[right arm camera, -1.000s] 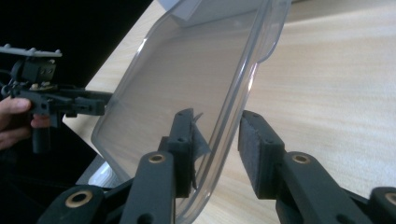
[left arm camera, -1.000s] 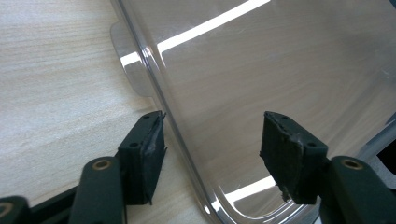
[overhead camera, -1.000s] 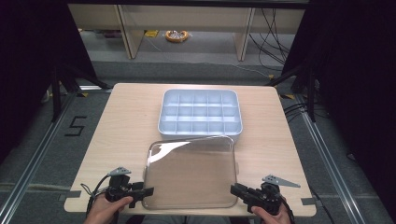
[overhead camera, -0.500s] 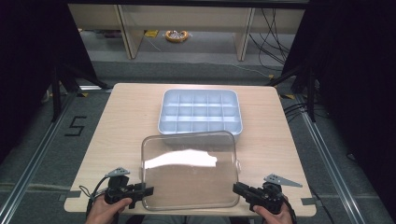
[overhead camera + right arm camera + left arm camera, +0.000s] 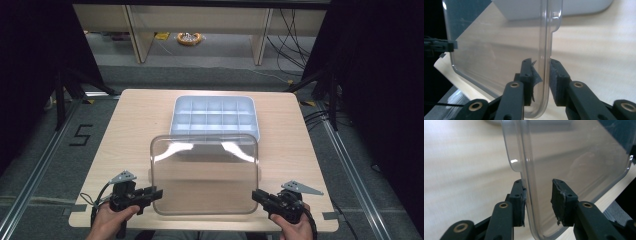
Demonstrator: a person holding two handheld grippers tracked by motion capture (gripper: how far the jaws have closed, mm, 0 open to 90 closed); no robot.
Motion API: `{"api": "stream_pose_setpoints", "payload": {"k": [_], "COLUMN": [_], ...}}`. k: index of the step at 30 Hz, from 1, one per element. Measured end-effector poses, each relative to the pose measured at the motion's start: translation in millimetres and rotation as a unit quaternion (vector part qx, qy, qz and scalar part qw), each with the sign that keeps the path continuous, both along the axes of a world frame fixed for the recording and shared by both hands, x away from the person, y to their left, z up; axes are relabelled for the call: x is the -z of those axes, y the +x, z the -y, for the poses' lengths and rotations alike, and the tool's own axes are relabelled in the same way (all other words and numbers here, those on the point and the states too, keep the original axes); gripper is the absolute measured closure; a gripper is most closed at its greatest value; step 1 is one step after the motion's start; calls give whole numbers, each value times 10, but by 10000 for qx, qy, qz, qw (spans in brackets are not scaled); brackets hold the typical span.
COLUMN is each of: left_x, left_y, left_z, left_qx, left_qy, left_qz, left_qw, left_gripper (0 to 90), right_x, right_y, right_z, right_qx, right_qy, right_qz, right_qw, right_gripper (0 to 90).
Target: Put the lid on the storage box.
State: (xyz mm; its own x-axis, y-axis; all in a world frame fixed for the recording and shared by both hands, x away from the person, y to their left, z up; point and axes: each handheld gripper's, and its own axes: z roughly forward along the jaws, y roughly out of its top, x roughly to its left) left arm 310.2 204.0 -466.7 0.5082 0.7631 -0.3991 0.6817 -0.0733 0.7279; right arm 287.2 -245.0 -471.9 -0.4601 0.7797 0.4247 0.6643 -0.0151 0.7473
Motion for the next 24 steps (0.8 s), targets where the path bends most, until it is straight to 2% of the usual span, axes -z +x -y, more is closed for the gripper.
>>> {"api": "stream_pose_setpoints", "payload": {"k": [1, 2, 3, 4, 5, 6, 7, 9, 12, 16, 17, 18, 21, 22, 23, 24], "left_x": [-55, -107, -156, -203, -240, -277, -309, -365, -442, -527, -527, -552, -584, -614, -614, -626], "left_y": [42, 89, 144, 205, 267, 324, 379, 482, 599, 778, 778, 851, 928, 1011, 1011, 1051], "left_z": [3, 23, 33, 43, 61, 71, 91, 113, 156, 233, 233, 261, 279, 290, 290, 302], "left_qx": [27, -3, -33, -33, -72, -118, -178, -149, -175, -259, -259, -313, -340, -349, -349, -395], "left_qy": [79, 65, 64, 73, 33, 50, 32, -15, -36, -20, -20, -53, -27, -34, -34, -55], "left_qz": [87, 155, 210, 246, 301, 347, 370, 449, 511, 544, 544, 544, 562, 554, 554, 559], "left_qw": [9999, 9999, 9998, 9997, 9995, 9993, 9992, 9989, 9985, 9982, 9982, 9980, 9978, 9978, 9978, 9976], "left_gripper": [638, 637, 636, 635, 634, 634, 630, 630, 632, 630, 629, 626, 622, 621, 619, 616], "right_x": [-40, -92, -107, -203, -229, -229, -291, -326, -396, -451, -451, -478, -525, -547, -547, -585], "right_y": [26, 48, 112, 189, 254, 254, 352, 387, 559, 707, 707, 786, 838, 929, 929, 998], "right_z": [3, 1, 13, 7, 23, 23, 31, 27, 89, 118, 118, 136, 122, 143, 143, 133], "right_qx": [29, 78, 61, 140, 115, 115, 158, 241, 262, 368, 368, 401, 489, 478, 478, 569], "right_qy": [-30, -45, -128, -8, -80, -80, -77, -31, -76, -124, -124, -113, 16, -34, -34, 10], "right_qz": [33, 6, 211, 147, 269, 269, 338, 284, 468, 529, 529, 552, 415, 544, 544, 508], "right_qw": [10000, 10000, 9997, 9998, 9995, 9995, 9993, 9993, 9985, 9978, 9978, 9976, 9979, 9974, 9974, 9971], "right_gripper": [750, 749, 748, 748, 747, 747, 747, 746, 743, 737, 737, 734, 733, 732, 732, 730]}}
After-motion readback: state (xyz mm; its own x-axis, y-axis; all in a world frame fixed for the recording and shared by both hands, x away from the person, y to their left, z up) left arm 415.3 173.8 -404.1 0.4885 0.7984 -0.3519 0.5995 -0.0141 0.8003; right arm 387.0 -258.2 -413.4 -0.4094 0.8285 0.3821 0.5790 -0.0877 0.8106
